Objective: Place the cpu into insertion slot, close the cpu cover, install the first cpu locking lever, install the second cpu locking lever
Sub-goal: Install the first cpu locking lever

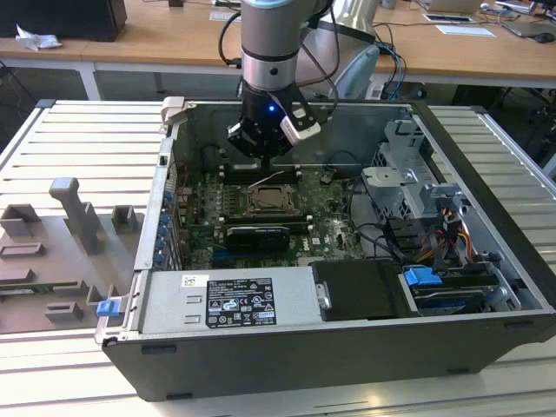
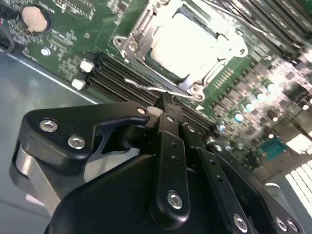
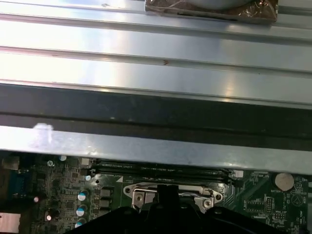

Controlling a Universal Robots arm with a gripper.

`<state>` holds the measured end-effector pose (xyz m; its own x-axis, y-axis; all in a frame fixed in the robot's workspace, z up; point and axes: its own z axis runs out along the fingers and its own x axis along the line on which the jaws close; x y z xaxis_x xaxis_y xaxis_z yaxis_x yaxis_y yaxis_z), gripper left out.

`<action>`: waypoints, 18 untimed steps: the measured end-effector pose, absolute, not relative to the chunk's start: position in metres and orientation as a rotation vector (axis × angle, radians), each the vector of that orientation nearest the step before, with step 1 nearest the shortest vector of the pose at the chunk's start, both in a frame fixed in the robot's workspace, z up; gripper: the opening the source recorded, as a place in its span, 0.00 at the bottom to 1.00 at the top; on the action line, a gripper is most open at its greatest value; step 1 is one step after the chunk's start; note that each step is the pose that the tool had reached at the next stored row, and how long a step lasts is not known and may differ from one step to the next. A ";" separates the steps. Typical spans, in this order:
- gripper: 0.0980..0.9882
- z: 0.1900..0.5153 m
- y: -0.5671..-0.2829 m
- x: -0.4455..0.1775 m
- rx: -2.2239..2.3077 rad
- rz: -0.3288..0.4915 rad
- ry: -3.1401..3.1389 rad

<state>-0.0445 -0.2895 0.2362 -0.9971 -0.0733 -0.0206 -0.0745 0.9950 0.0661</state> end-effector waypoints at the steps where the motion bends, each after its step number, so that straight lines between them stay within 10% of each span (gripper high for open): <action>1: 0.01 0.233 -0.289 -0.043 -0.116 0.105 3.120; 18: 0.01 0.223 -0.282 -0.030 -0.115 0.105 3.120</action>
<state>-0.0298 -0.2821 0.2232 -0.9971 -0.0732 -0.0199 -0.0744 0.9950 0.0662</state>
